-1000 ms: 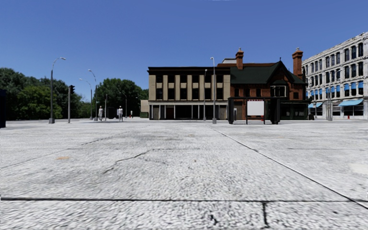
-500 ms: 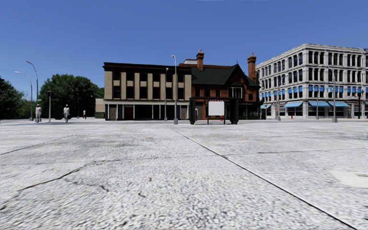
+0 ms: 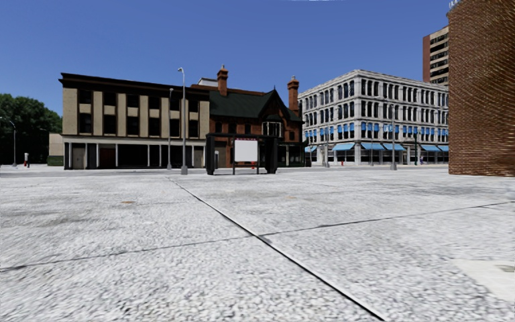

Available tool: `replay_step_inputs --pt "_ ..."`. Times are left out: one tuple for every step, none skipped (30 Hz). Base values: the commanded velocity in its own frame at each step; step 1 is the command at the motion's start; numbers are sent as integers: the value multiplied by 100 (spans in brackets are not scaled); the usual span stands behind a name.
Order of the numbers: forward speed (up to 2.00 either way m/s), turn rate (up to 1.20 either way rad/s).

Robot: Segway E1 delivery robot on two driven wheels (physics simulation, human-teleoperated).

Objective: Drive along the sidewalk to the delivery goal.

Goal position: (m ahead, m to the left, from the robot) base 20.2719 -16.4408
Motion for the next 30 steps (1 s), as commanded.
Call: replay_step_inputs --pt "200 -55" --pt "200 -55" --pt "200 -55" --pt "200 -55" --pt "200 -55" --pt "200 -55" --pt "200 -55" --pt "200 -51" --pt "200 -51" --pt "200 0" --pt "200 0" --pt "200 0" --pt "200 0" --pt "200 0" --pt "200 0" --pt "200 0" --pt "200 0" --pt "200 0" --pt "200 0" --pt "200 0" --pt "200 0" --pt "200 0" --pt "200 0" --pt "200 0" --pt "200 0" --pt "200 -3" --pt "200 -3" --pt "200 -7" --pt "200 -16" --pt "200 -16"
